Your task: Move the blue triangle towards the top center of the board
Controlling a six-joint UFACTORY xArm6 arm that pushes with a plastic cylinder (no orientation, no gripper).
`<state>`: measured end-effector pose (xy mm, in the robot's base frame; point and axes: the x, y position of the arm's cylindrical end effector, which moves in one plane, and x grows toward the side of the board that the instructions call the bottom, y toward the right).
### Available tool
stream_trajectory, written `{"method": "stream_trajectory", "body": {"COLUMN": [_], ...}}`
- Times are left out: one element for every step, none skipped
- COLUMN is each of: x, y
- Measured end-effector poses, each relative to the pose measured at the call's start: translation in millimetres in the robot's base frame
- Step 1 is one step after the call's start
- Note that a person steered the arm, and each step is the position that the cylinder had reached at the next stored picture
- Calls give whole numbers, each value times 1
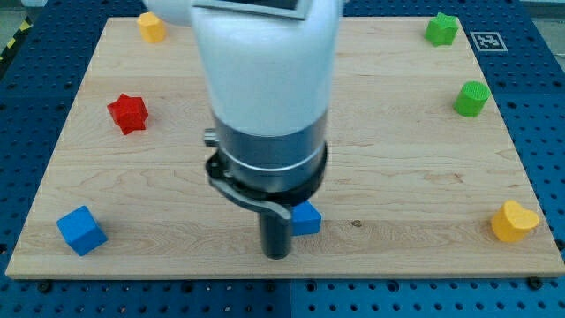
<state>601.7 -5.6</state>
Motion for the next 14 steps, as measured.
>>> {"method": "stream_trajectory", "body": {"x": [1,1,-5,-23,-41,-41,-42,-58,-81,-99,-103,-107,-125,-146], "y": [10,10,10,10,11,22,34,34,34,42,59,70,70,78]}}
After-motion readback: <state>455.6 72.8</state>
